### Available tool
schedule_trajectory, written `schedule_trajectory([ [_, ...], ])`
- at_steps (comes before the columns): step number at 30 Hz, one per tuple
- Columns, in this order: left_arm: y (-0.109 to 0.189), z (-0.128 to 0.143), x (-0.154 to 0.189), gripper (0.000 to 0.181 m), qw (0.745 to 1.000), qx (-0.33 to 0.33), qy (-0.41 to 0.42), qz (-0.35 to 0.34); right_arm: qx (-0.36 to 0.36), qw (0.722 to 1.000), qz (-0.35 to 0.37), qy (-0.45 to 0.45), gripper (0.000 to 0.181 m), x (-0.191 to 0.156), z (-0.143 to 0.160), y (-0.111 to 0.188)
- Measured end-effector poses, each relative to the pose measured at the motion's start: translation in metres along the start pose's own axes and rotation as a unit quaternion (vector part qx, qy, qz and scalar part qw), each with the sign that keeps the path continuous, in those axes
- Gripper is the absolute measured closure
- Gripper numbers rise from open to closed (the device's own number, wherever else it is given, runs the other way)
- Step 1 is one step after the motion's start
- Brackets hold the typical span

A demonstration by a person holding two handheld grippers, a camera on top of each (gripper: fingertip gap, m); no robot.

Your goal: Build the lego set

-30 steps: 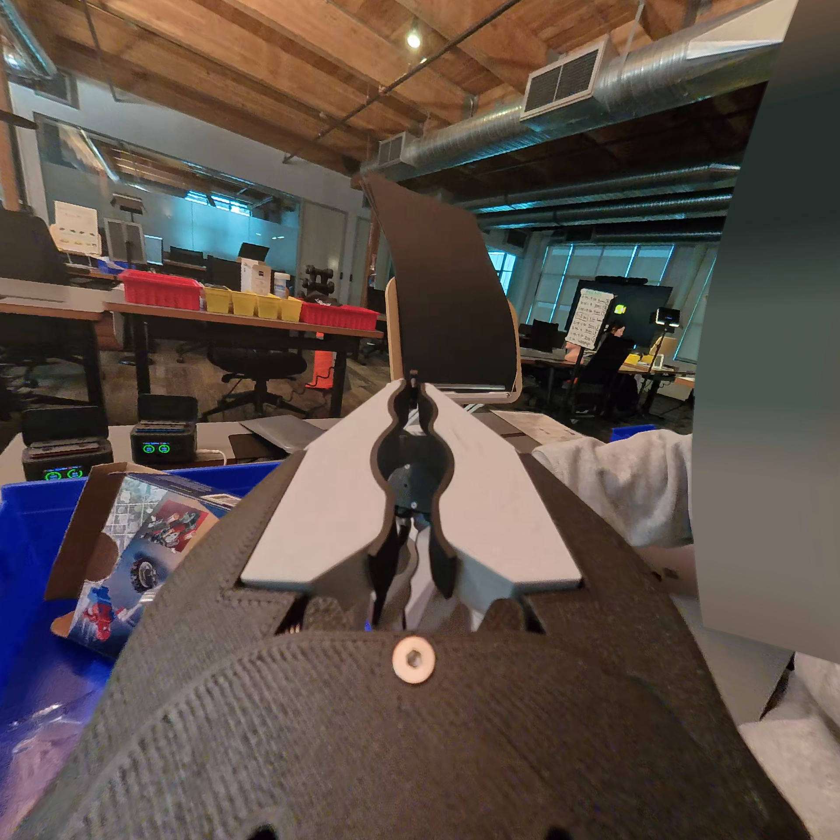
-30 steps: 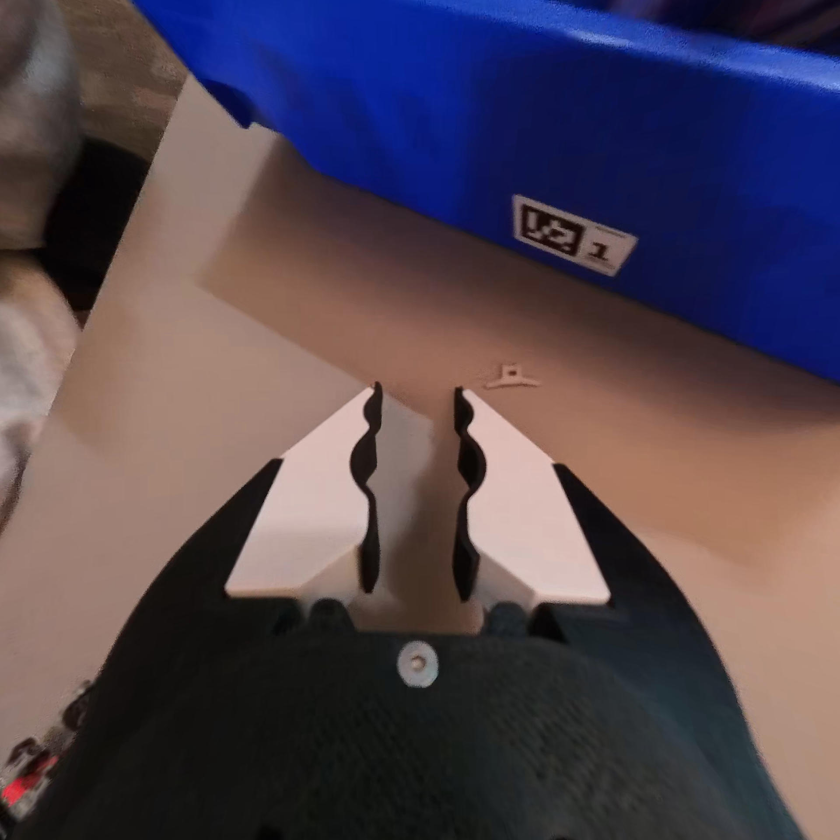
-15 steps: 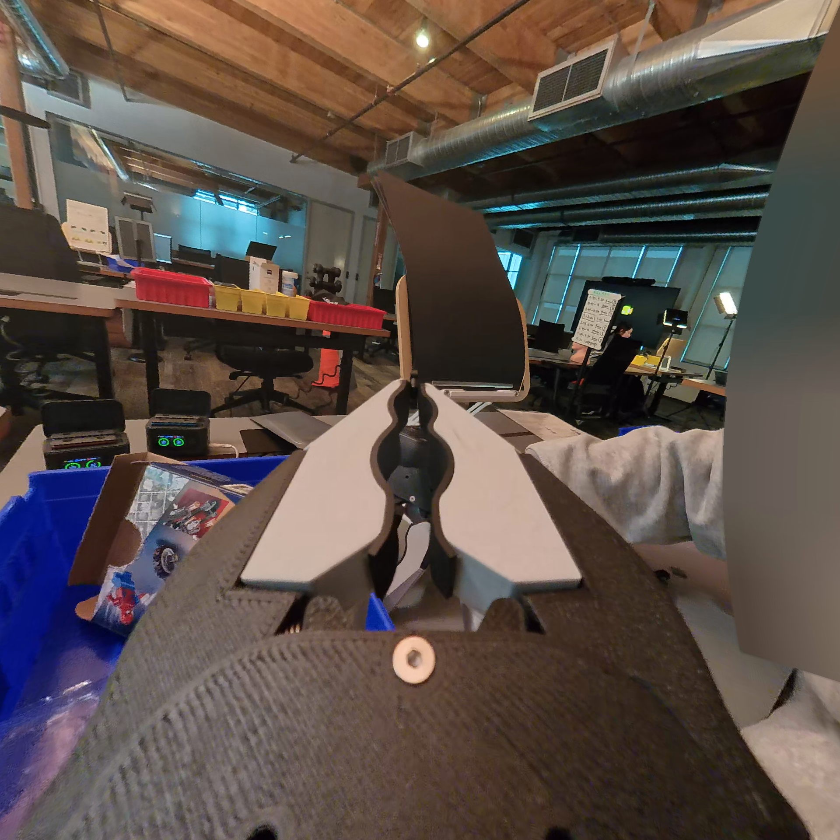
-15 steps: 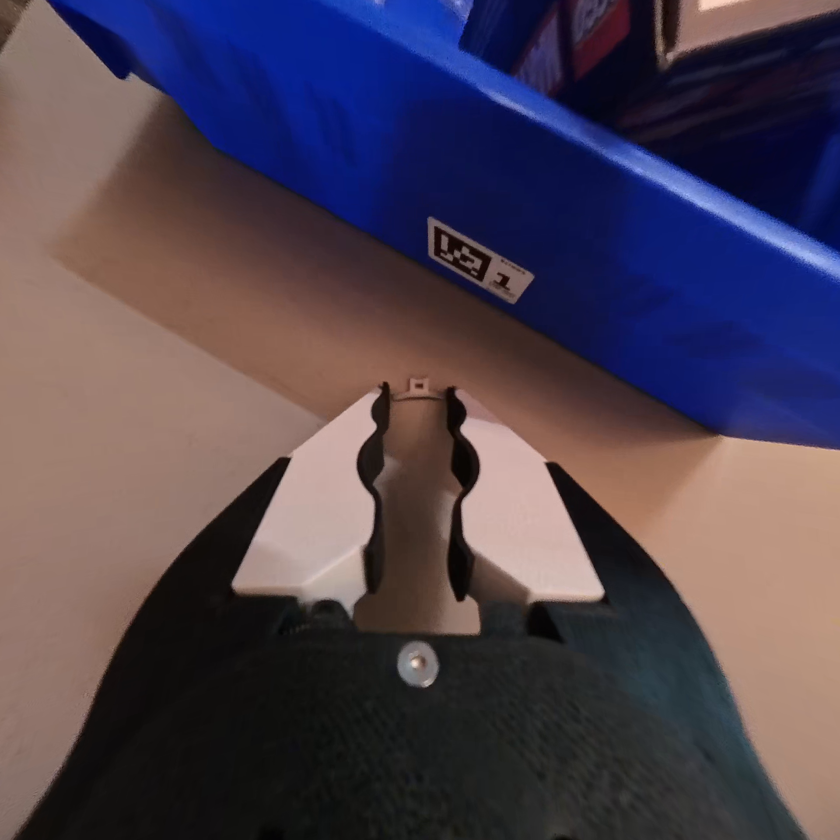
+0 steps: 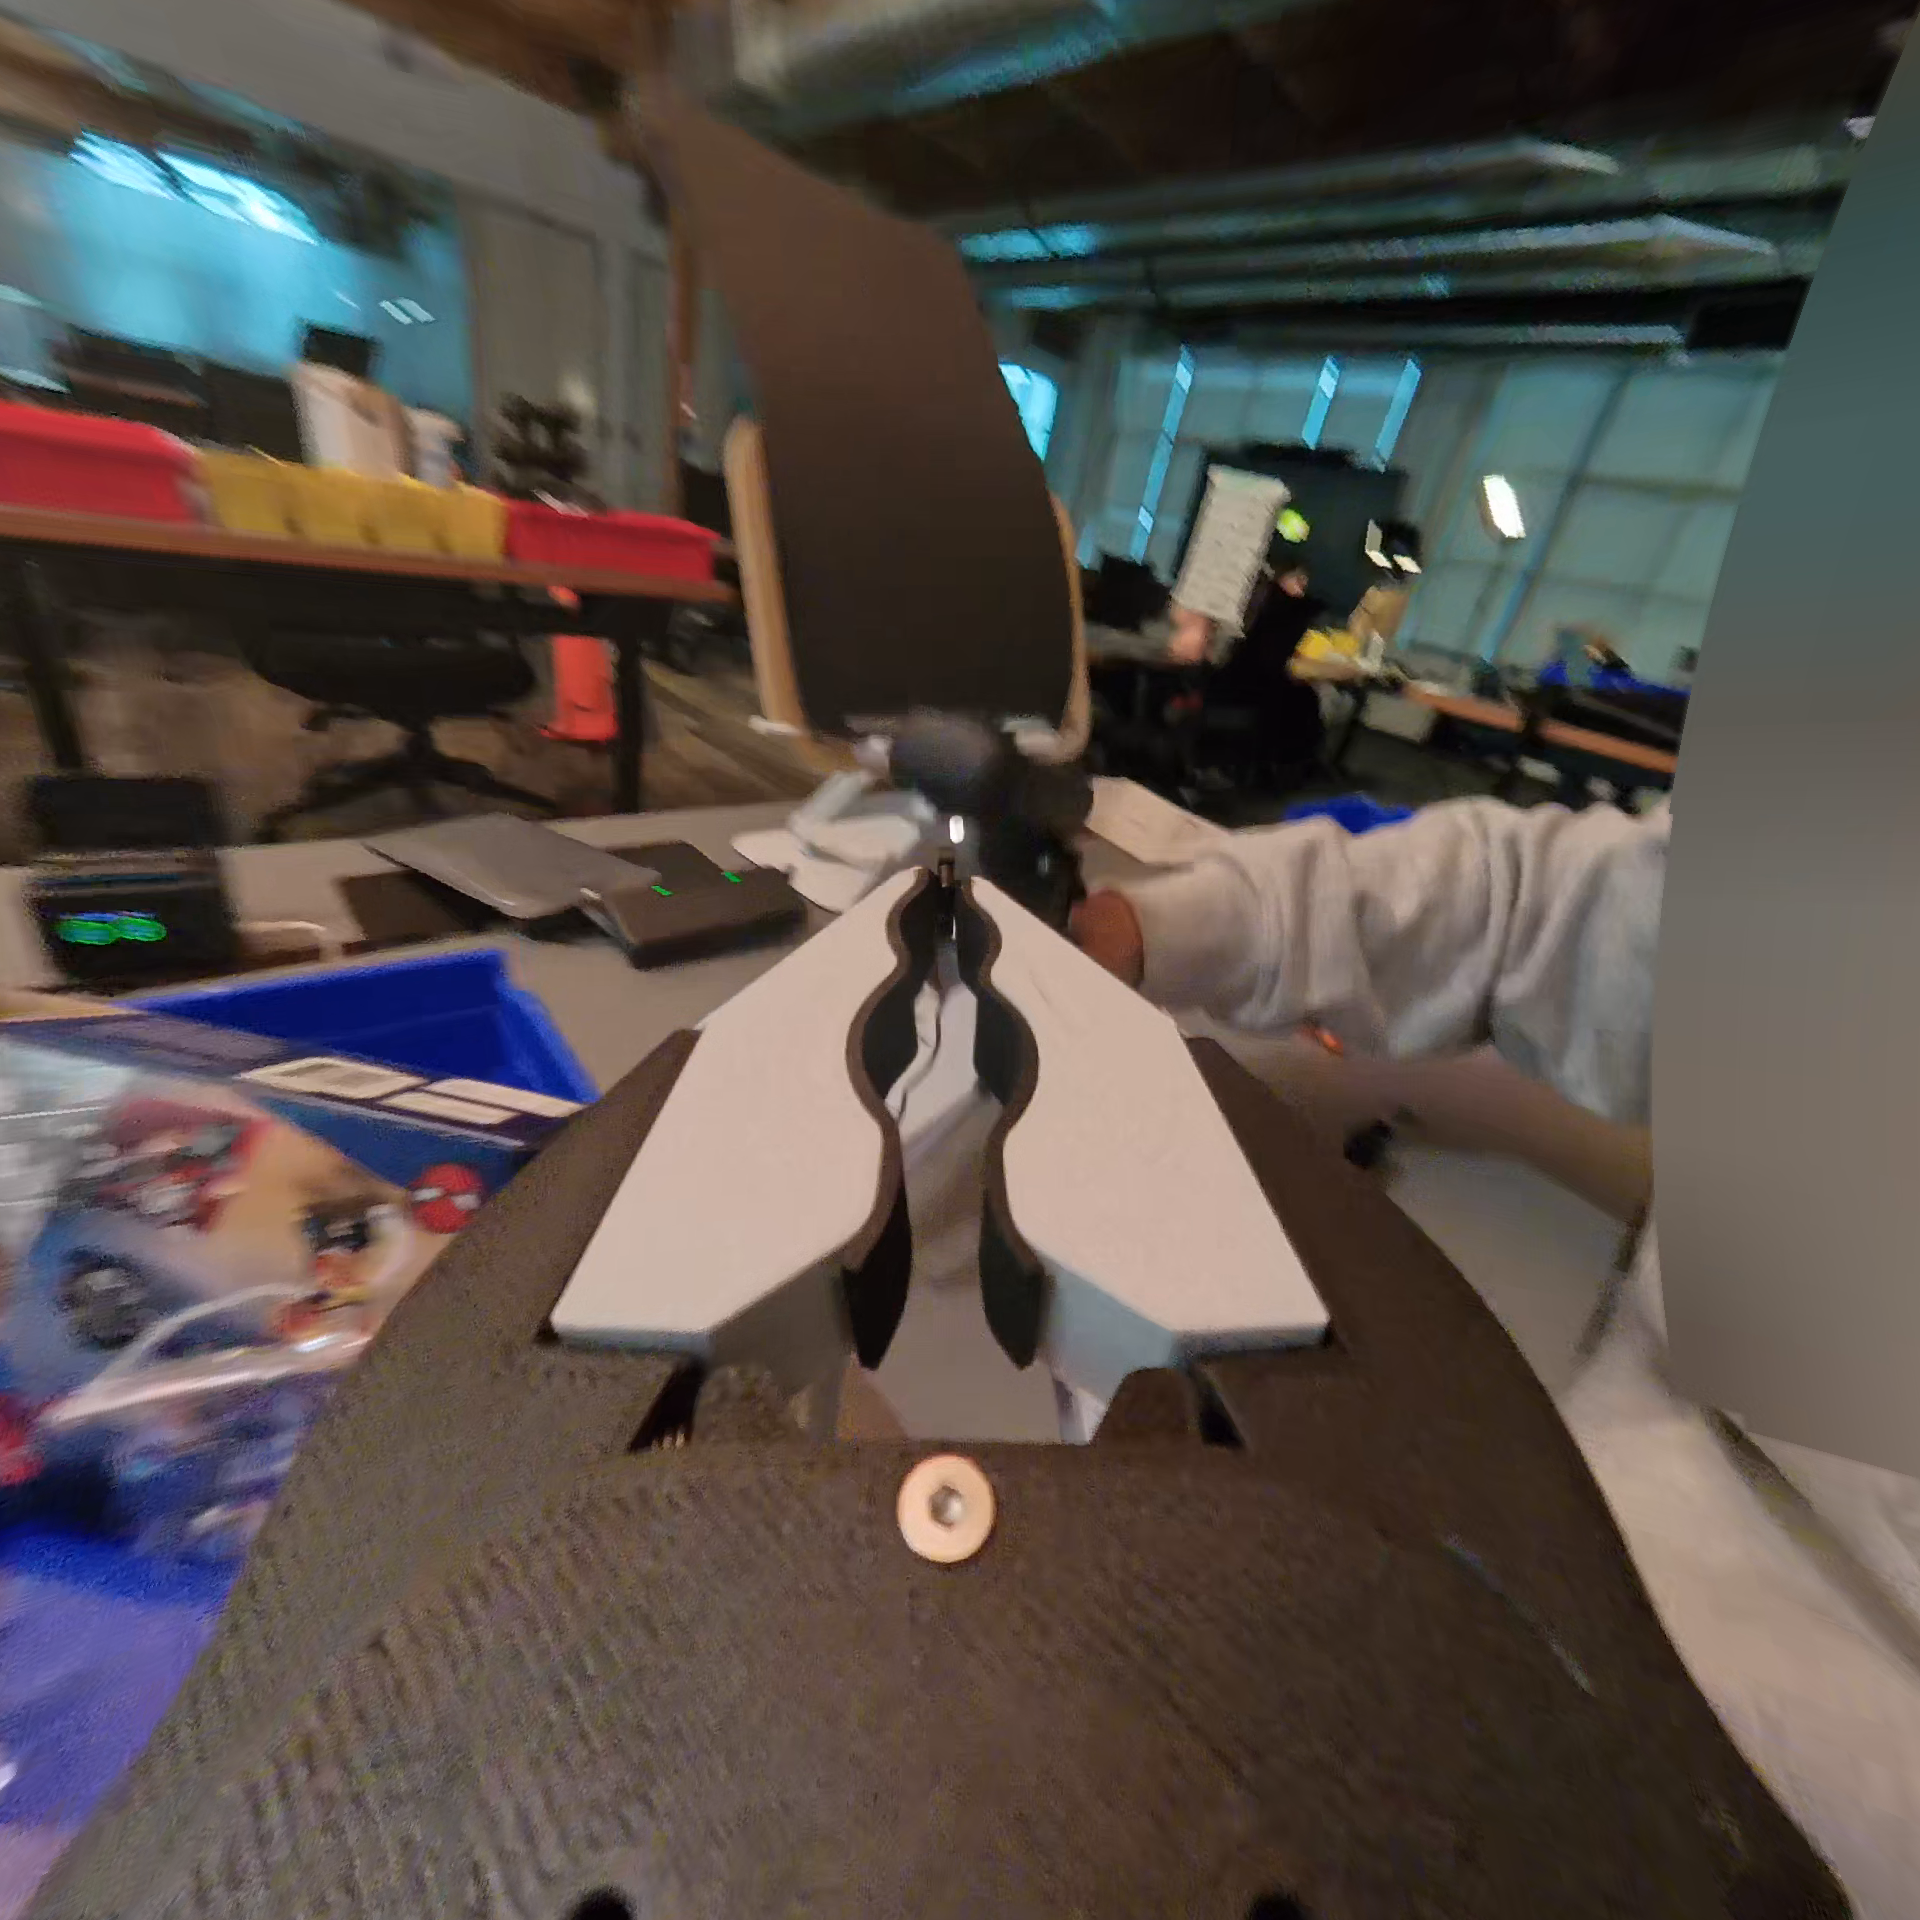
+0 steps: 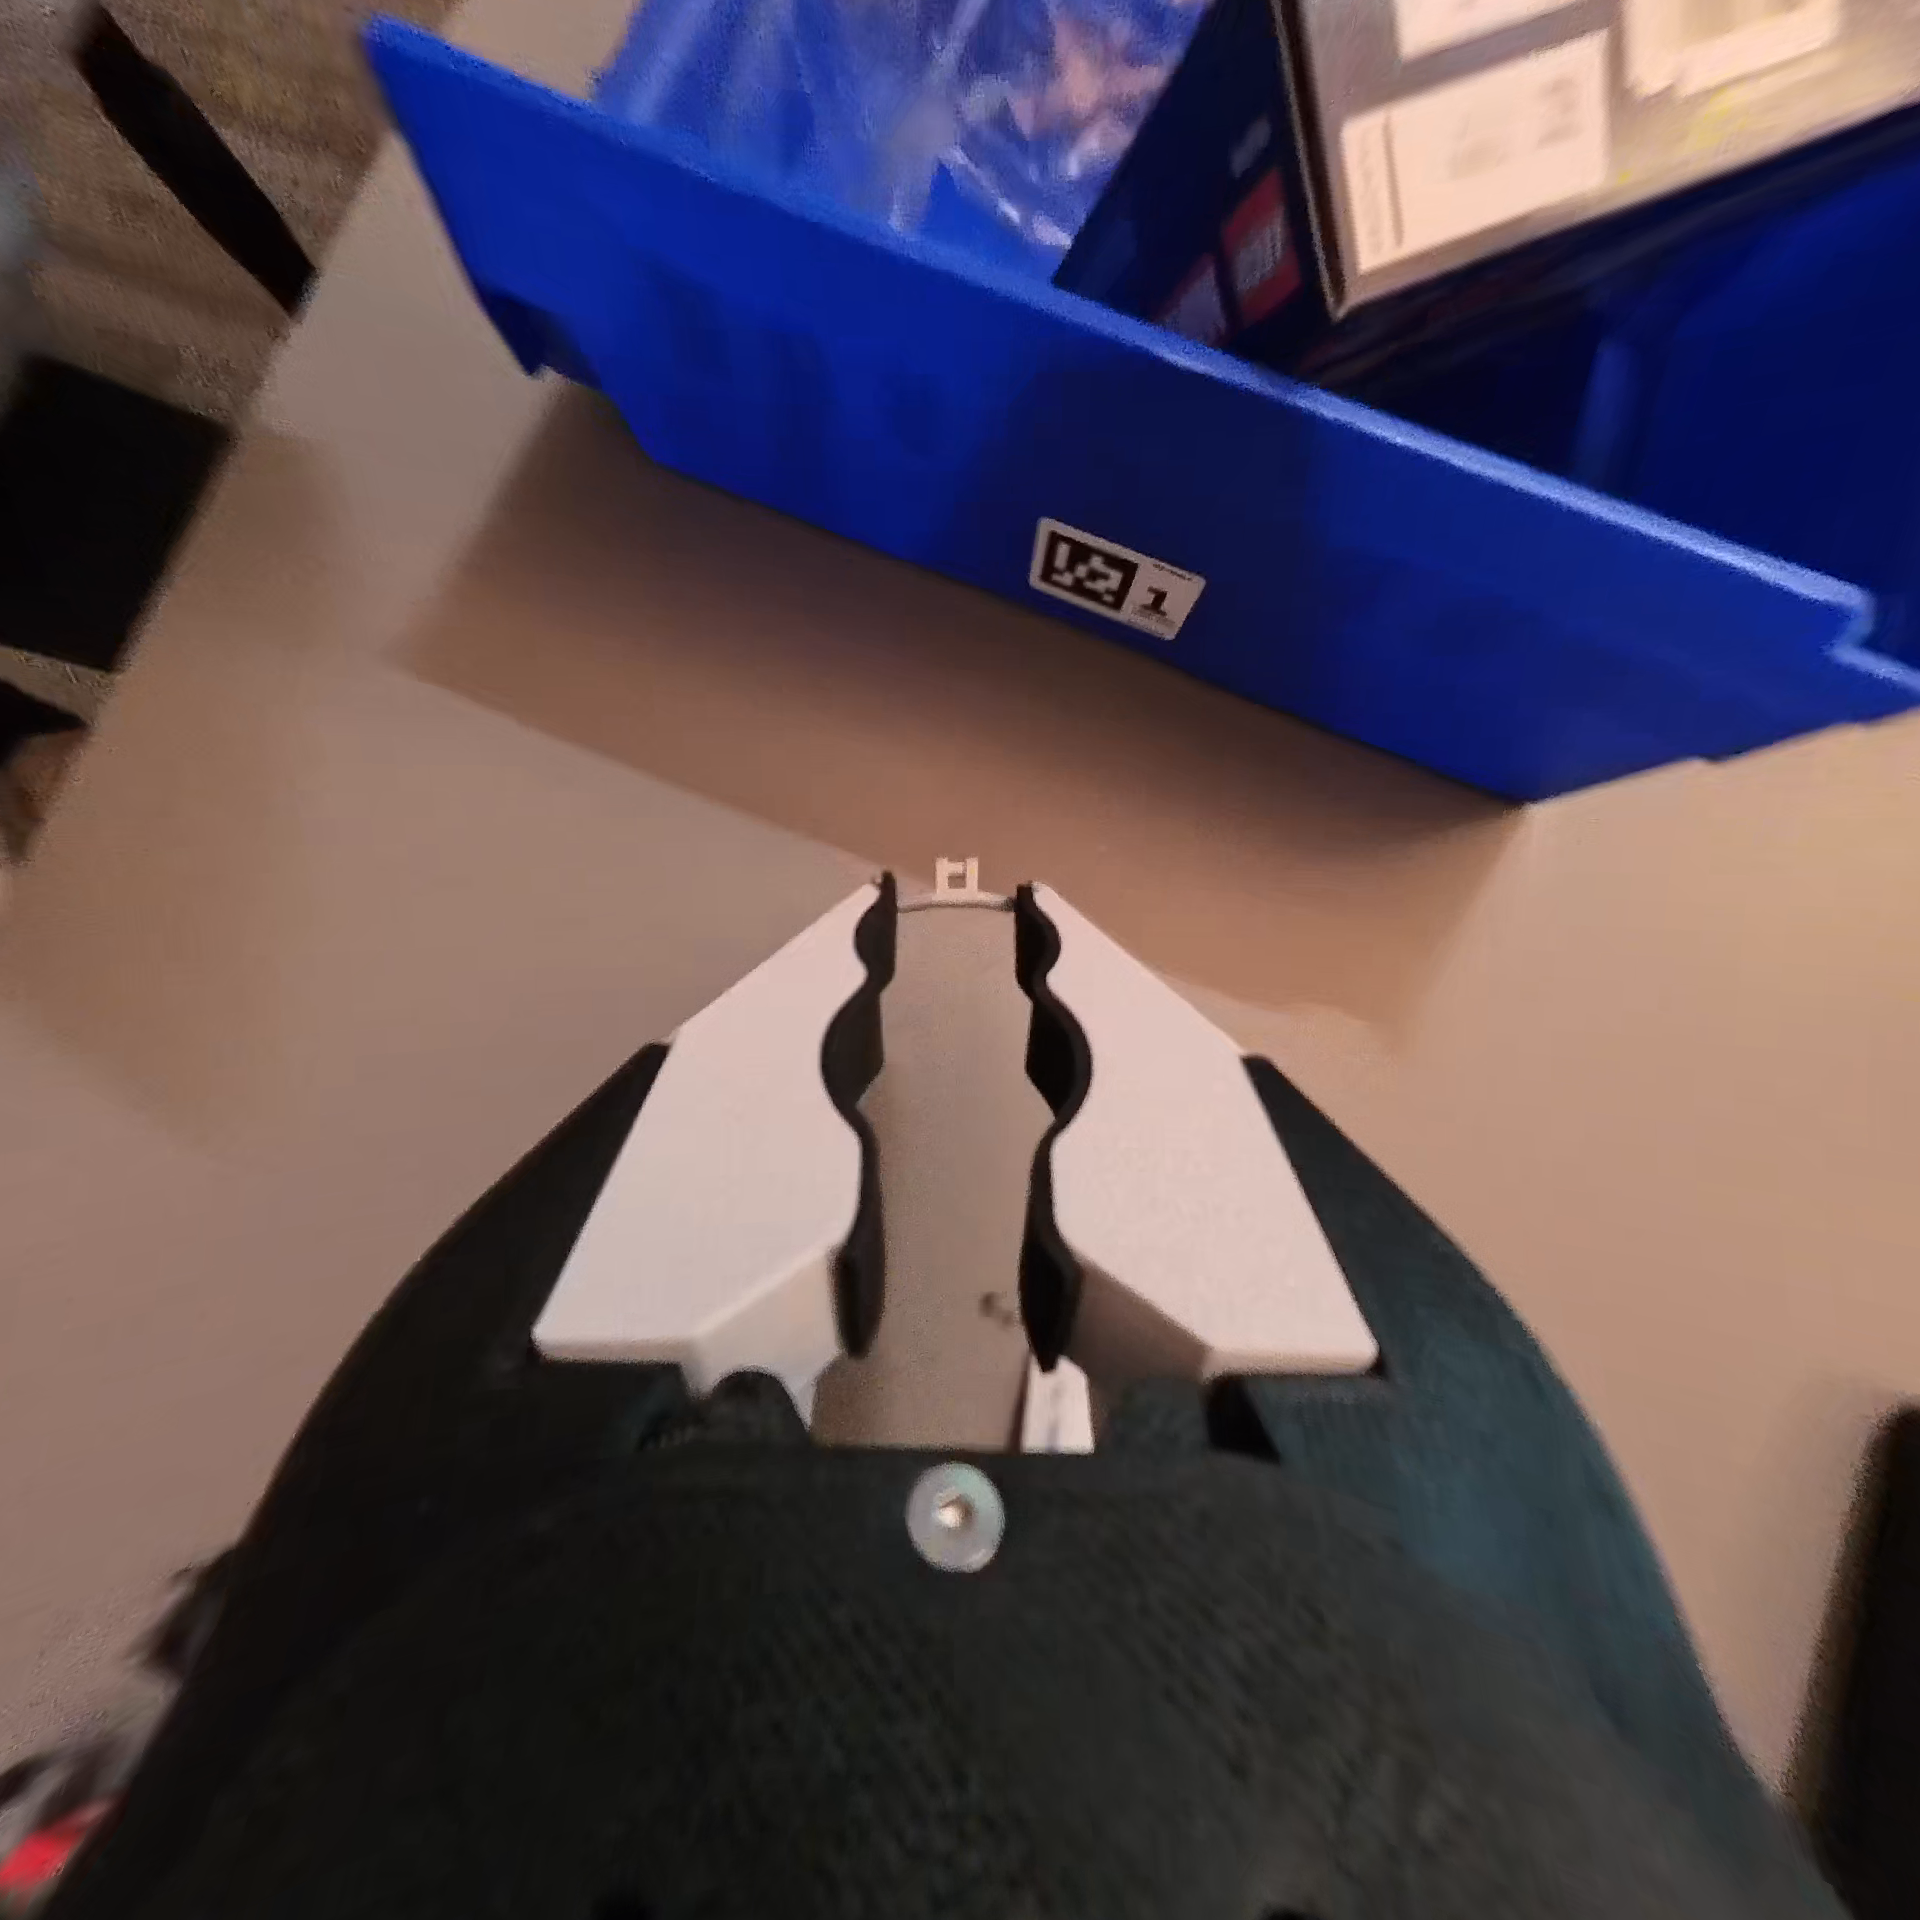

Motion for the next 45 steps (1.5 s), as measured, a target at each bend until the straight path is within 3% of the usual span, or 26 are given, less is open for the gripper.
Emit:
schedule_trajectory([
  [5, -0.061, 0.022, 0.041, 0.180, 0.974, -0.107, 0.066, 0.190, 0.041, 0.997, 0.047, -0.049, 0.160, -0.060, 0.026, 0.081],
  [10, -0.125, 0.069, 0.095, 0.180, 0.931, -0.177, 0.030, 0.319, 0.056, 0.980, 0.109, -0.158, 0.160, -0.132, 0.096, 0.133],
  [14, -0.155, 0.104, 0.140, 0.180, 0.894, -0.184, 0.073, 0.401, 0.090, 0.952, 0.108, -0.270, 0.161, -0.192, 0.163, 0.133],
  [17, -0.156, 0.127, 0.184, 0.180, 0.866, -0.223, 0.040, 0.445, 0.113, 0.932, 0.106, -0.328, 0.161, -0.226, 0.206, 0.118],
  [20, -0.157, 0.134, 0.212, 0.179, 0.857, -0.228, 0.006, 0.461, 0.165, 0.917, 0.078, -0.356, 0.161, -0.242, 0.231, 0.110],
  [30, -0.173, 0.148, 0.230, 0.180, 0.823, -0.290, 0.009, 0.488, 0.209, 0.932, 0.074, -0.289, 0.161, -0.242, 0.244, 0.103],
  [45, -0.173, 0.147, 0.229, 0.180, 0.818, -0.281, 0.052, 0.499, 0.224, 0.930, 0.025, -0.292, 0.161, -0.235, 0.244, 0.108],
])
Point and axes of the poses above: each gripper's, where its closed fingertips meet, y back along the fingers, z out of its underside, x = y × z across the jaws, the point moved 10 cm from there along y, back along the fingers, and after that the axes turned 13 degrees about -y, right-handed, at the moved point
